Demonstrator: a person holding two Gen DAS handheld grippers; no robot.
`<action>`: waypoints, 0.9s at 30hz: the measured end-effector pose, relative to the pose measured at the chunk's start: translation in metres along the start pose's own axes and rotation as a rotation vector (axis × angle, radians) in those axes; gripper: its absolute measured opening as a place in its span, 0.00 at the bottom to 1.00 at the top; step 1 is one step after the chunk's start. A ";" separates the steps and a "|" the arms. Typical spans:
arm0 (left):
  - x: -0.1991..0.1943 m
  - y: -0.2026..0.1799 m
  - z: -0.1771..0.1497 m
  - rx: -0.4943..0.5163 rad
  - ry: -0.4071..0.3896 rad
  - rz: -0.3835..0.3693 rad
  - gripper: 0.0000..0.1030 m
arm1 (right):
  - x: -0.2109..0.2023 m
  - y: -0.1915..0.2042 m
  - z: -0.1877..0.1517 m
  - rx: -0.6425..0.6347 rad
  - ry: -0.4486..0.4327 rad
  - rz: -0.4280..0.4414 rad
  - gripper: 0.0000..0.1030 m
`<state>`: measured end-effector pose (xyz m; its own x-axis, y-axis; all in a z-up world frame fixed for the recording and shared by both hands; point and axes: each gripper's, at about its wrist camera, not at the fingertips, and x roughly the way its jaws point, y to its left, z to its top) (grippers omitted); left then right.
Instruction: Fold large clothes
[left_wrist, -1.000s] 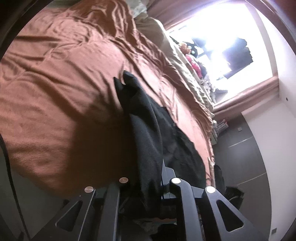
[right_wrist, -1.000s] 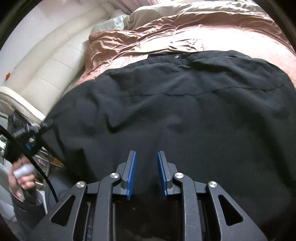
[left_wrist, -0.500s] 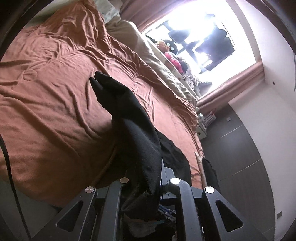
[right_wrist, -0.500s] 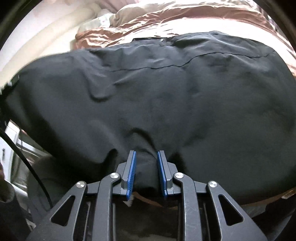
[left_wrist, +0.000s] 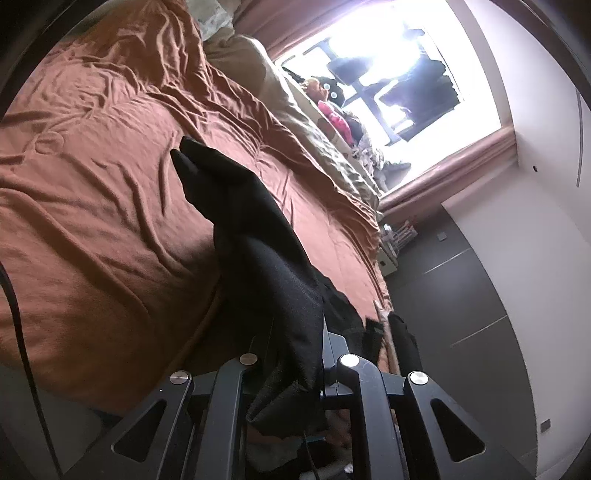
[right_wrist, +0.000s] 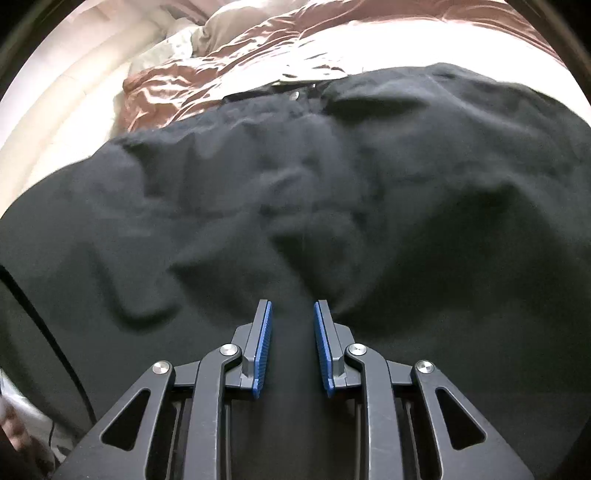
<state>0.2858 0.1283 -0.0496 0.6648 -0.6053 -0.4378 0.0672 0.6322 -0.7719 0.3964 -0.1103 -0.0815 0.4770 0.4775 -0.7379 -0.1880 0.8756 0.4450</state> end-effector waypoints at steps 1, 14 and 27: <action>0.000 -0.001 0.000 0.001 0.002 -0.005 0.12 | 0.003 0.001 0.005 -0.003 -0.004 -0.006 0.20; 0.003 -0.018 0.004 0.028 0.017 -0.021 0.12 | 0.051 -0.006 0.082 0.087 0.002 -0.004 0.01; 0.024 -0.080 0.006 0.124 0.035 -0.096 0.12 | -0.035 -0.018 -0.006 0.107 -0.020 0.090 0.03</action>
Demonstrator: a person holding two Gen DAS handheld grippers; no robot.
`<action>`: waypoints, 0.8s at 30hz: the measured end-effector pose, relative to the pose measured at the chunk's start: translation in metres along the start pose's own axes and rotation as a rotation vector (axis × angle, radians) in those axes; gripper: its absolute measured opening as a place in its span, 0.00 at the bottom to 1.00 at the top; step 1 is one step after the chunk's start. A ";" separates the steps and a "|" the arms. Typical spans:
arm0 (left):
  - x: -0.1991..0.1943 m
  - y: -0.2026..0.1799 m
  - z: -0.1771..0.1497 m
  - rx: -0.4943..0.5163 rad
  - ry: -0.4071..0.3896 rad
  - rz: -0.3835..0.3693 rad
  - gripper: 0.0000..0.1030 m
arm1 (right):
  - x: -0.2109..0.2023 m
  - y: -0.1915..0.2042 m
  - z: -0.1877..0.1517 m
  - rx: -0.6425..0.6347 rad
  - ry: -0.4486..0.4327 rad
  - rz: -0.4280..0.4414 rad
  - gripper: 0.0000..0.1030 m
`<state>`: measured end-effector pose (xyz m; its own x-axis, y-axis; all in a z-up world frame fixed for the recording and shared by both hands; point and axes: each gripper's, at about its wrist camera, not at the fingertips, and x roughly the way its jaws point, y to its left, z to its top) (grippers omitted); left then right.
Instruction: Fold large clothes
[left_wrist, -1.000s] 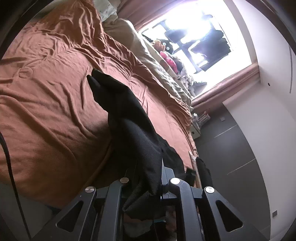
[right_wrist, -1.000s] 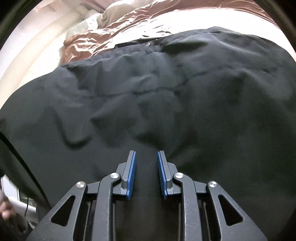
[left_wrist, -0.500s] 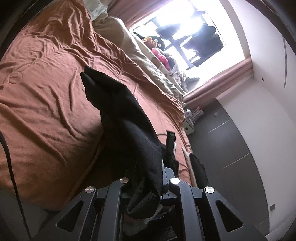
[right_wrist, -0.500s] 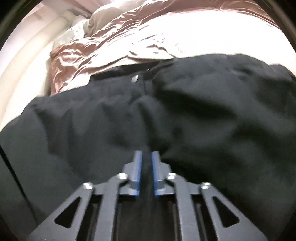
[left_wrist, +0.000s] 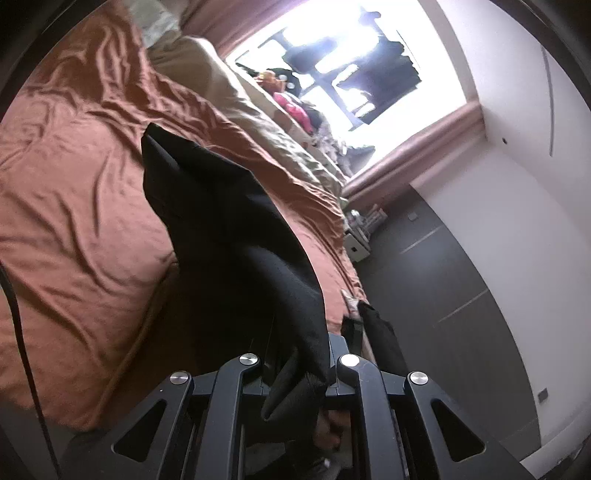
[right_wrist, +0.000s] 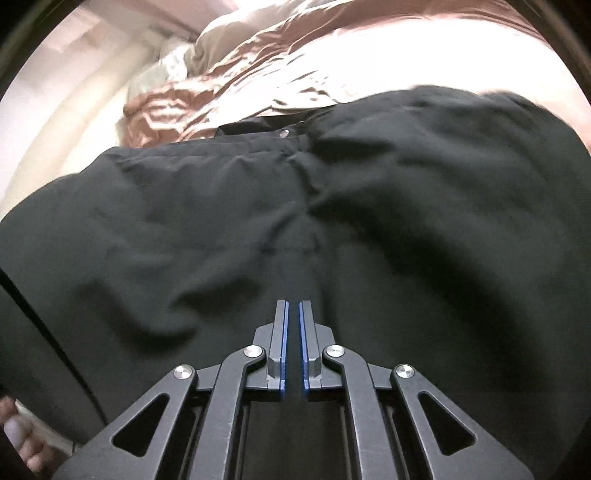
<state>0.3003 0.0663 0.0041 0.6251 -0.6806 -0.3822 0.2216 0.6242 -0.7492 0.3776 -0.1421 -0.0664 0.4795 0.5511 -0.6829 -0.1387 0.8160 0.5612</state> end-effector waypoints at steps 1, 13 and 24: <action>0.004 -0.009 0.000 0.012 0.003 -0.005 0.12 | -0.007 -0.003 -0.009 0.009 -0.009 0.013 0.03; 0.035 -0.060 -0.008 0.105 0.050 -0.026 0.12 | -0.023 -0.020 -0.087 0.025 0.027 0.177 0.03; 0.099 -0.100 -0.030 0.179 0.171 -0.037 0.12 | -0.021 -0.031 -0.098 0.048 0.053 0.223 0.03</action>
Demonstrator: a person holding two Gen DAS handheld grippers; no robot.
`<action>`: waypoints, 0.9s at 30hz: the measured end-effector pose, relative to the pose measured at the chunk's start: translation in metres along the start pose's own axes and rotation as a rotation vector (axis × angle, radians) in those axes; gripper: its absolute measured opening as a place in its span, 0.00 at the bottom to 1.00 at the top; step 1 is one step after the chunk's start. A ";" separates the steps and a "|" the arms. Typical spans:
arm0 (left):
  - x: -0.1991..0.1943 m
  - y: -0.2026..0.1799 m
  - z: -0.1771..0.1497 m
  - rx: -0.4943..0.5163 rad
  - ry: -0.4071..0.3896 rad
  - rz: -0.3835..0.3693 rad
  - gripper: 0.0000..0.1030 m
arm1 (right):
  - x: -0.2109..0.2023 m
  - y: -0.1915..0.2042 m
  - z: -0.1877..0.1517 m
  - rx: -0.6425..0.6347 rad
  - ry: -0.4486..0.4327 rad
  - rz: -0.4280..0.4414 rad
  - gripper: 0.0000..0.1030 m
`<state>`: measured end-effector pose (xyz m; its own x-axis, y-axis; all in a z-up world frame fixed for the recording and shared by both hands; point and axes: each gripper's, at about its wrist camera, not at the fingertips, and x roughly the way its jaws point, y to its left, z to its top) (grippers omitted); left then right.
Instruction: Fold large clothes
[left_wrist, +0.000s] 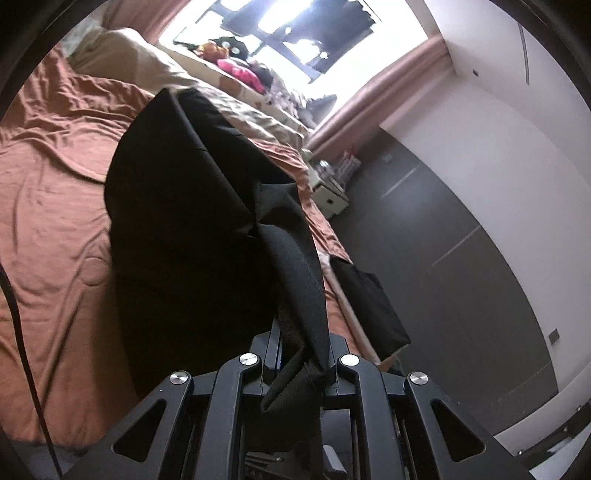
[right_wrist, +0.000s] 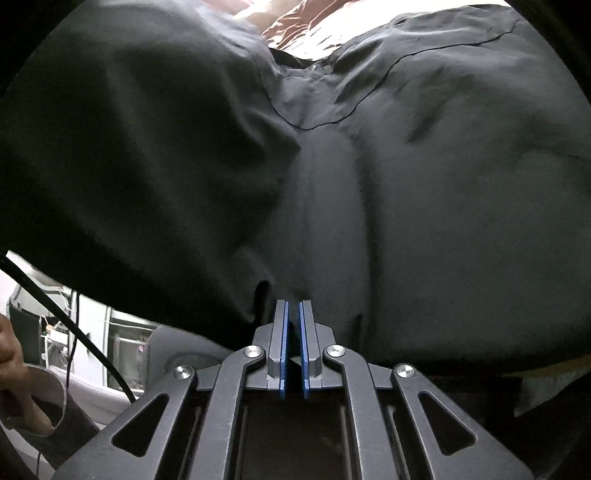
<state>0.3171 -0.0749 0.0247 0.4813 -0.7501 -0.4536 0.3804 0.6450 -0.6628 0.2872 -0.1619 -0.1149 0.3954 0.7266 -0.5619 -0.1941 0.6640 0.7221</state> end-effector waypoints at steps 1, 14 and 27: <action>0.007 -0.003 0.000 0.004 0.011 -0.004 0.12 | -0.004 -0.002 0.000 0.006 -0.007 -0.008 0.03; 0.156 -0.014 -0.031 0.038 0.260 0.032 0.13 | -0.153 -0.100 -0.010 0.176 -0.293 -0.053 0.83; 0.153 -0.020 -0.037 0.109 0.284 -0.077 0.81 | -0.197 -0.146 -0.010 0.235 -0.374 0.004 0.83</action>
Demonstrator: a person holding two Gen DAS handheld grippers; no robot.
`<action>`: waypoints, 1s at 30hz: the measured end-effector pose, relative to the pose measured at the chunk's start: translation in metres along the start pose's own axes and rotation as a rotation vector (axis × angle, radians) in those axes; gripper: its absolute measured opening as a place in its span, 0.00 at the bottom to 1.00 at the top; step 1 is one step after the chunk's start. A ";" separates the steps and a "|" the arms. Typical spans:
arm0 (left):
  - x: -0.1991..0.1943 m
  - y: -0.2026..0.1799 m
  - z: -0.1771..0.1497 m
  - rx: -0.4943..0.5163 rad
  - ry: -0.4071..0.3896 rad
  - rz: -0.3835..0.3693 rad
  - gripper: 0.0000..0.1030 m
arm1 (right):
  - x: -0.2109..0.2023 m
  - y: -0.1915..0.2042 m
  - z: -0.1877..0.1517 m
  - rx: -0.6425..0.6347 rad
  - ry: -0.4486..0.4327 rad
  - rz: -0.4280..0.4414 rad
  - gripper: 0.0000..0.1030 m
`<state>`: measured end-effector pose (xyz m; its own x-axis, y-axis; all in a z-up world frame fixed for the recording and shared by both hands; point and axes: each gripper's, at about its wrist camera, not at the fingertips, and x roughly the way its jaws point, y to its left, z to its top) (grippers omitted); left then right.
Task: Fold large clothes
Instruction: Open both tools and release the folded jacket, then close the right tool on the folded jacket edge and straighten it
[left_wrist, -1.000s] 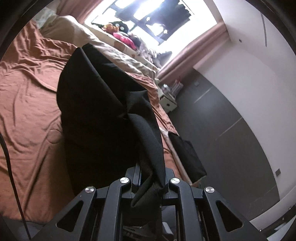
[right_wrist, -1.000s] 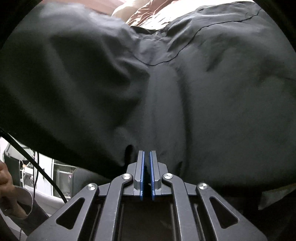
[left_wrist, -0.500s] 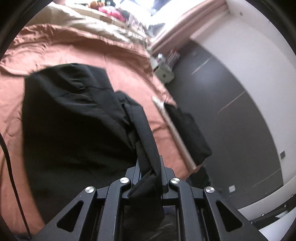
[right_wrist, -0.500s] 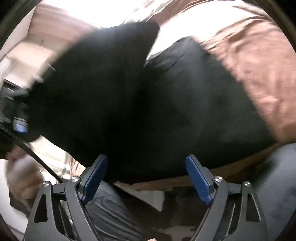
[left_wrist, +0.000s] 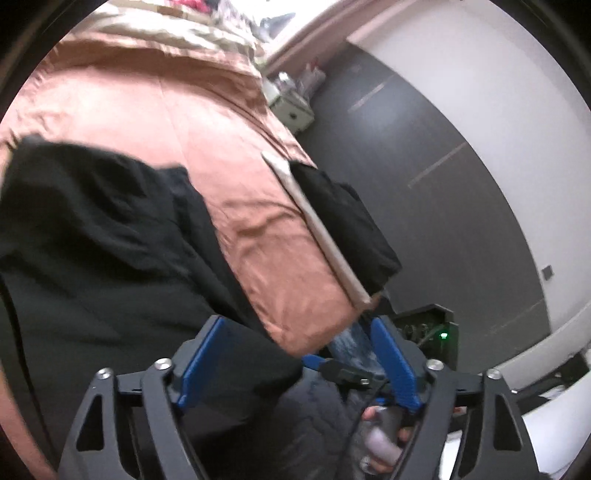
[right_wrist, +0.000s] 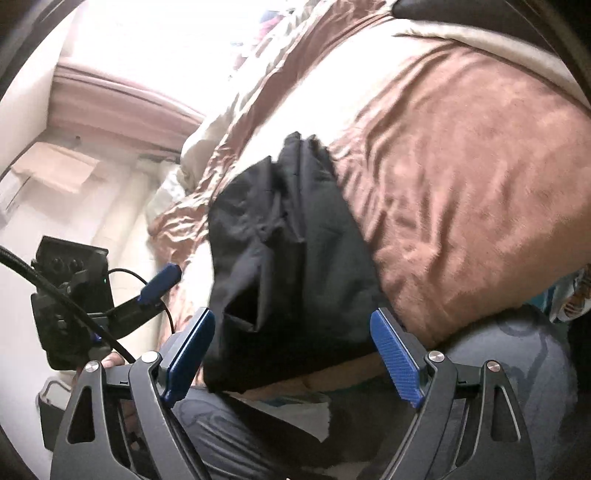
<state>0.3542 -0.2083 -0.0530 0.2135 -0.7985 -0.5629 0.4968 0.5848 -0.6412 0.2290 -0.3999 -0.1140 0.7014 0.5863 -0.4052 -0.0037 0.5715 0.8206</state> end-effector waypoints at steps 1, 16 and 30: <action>-0.006 0.002 0.001 0.004 -0.017 0.028 0.81 | -0.001 0.003 -0.001 -0.010 0.004 0.008 0.83; -0.078 0.123 -0.050 -0.255 -0.084 0.453 0.81 | 0.072 0.030 -0.003 -0.121 0.066 -0.037 0.25; -0.023 0.107 -0.070 -0.185 0.034 0.420 0.76 | 0.046 -0.005 -0.010 -0.044 -0.023 -0.026 0.12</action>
<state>0.3435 -0.1179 -0.1453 0.3353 -0.4839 -0.8083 0.2141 0.8747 -0.4349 0.2542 -0.3699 -0.1412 0.7177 0.5581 -0.4164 -0.0164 0.6114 0.7912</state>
